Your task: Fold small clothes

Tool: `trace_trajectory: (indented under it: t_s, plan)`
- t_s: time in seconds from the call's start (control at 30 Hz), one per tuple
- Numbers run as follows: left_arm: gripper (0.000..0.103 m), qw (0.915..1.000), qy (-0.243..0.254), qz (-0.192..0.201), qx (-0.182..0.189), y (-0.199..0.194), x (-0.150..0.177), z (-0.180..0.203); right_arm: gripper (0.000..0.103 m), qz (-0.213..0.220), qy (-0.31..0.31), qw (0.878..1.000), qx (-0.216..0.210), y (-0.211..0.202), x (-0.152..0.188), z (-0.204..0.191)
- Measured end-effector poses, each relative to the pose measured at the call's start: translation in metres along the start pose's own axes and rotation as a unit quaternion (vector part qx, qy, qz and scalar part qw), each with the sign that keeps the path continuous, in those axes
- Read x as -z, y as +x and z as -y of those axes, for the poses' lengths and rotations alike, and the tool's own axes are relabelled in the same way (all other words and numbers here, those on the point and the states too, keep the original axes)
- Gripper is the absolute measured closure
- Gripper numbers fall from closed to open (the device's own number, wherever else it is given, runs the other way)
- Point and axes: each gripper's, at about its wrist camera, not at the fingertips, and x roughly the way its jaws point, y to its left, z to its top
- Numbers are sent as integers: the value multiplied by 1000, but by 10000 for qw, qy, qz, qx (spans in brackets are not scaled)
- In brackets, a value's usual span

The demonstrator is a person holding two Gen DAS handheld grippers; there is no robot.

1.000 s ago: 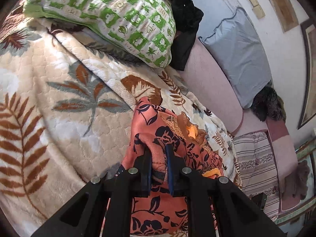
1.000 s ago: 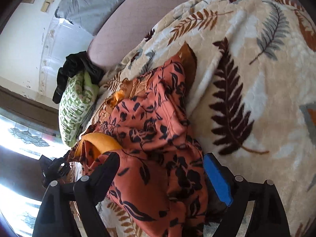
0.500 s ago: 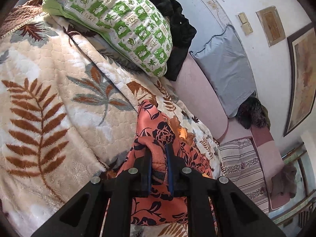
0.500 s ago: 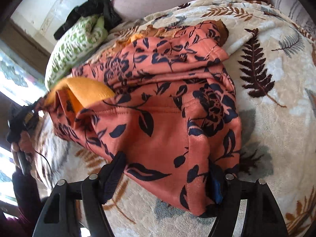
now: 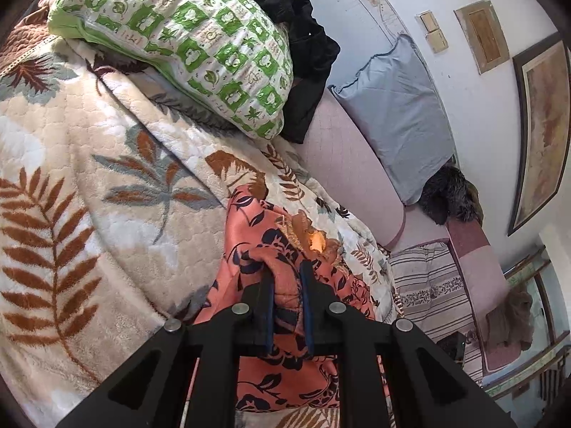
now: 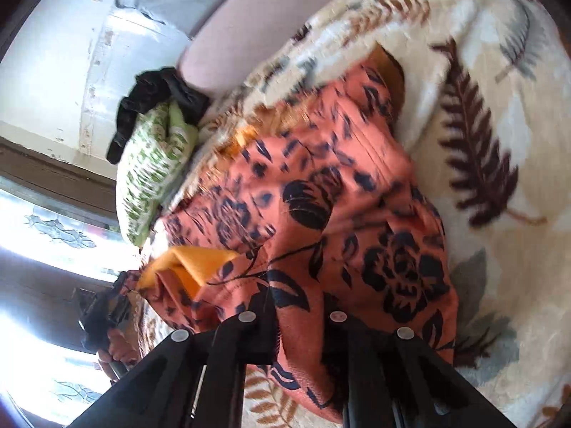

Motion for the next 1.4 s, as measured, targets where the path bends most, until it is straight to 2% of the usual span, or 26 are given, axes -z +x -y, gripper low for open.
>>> trace_trajectory:
  t_s: [0.07,0.17,0.23,0.27,0.33,0.4,0.47,0.57,0.6,0.63,0.67,0.7,0.73,0.77,0.83,0.87,0.97,1.03,1.07,1.1,1.13,1.2,1.27,1.3,1.37,1.4]
  plan:
    - [90,9998,53,-135,-158,14,-23,17,93,465,-211,9987,-45,-19,-35,-16]
    - [90,9966,379,-93,-720,47,-65,40,93,1134,-278,9931,105,-31,-94,-20]
    - [88,9923,442,-188,-1139,80,-87,40,93,1613,-161,9857,459,-27,-127,-6]
    - [85,9888,370,-284,-1420,98,-94,33,92,1715,-52,9827,693,-18,-141,6]
    - [86,9804,110,-511,-1902,125,-95,11,89,1570,276,9848,690,7,-160,39]
    - [86,9747,-94,-640,-2138,134,-87,-9,88,1220,843,9866,676,36,-162,75]
    - [86,9769,-296,-474,-2063,122,-78,-22,86,955,1507,9817,667,51,-153,112]
    - [84,9775,-430,6,-2064,82,-64,-27,82,1307,2378,9625,-9,32,-134,160]
    - [78,9771,-335,110,-2100,70,-56,-22,78,1544,2578,9536,-160,17,-129,171]
    - [73,9779,-151,107,-2082,62,-47,-14,56,1798,2694,9457,-258,0,-122,177]
    - [62,9789,59,25,-2042,56,-36,-8,18,1981,2735,9410,-220,-18,-114,179]
    - [52,9792,212,-67,-2017,53,-25,-2,11,2114,2699,9393,-104,-35,-106,176]
    - [47,9790,272,-131,-2017,50,-14,2,11,2218,2538,9414,-142,-48,-96,170]
    - [42,9804,252,-129,-1952,46,-3,3,11,2134,2316,9487,-285,-55,-87,162]
    - [35,9858,71,-4,-1677,40,16,2,11,1751,2048,9625,-309,-61,-67,142]
    - [31,9871,-64,65,-1596,40,23,0,11,1643,1991,9655,-335,-61,-55,134]
    - [31,9882,-319,131,-1492,50,45,-14,11,1430,2058,9671,-432,-52,-19,118]
    - [35,9864,-252,-135,-1619,68,50,-17,11,1471,2004,9678,-392,-45,-1,106]
    - [49,9872,-220,-203,-1568,74,51,-17,11,1492,1939,9691,-309,-41,6,100]
    - [58,9868,-201,-229,-1591,77,52,-16,11,1498,1901,9699,-284,-36,9,97]
    - [60,9855,-138,-232,-1676,78,53,-15,11,1443,1910,9705,-287,-28,13,95]
    - [74,9814,123,-250,-1900,78,55,-8,12,1248,1971,9723,-156,-14,13,94]
    - [78,9801,140,-246,-1965,76,55,-6,20,1371,1697,9758,163,-9,9,83]
    - [79,9792,165,-256,-2007,77,55,-6,25,1469,1404,9778,516,-7,4,73]
    - [79,9726,345,-342,-2275,81,56,-5,50,1585,699,9739,1464,-1,1,55]
    - [79,9693,408,-402,-2393,82,57,-6,51,1453,433,9688,1959,9,-1,53]
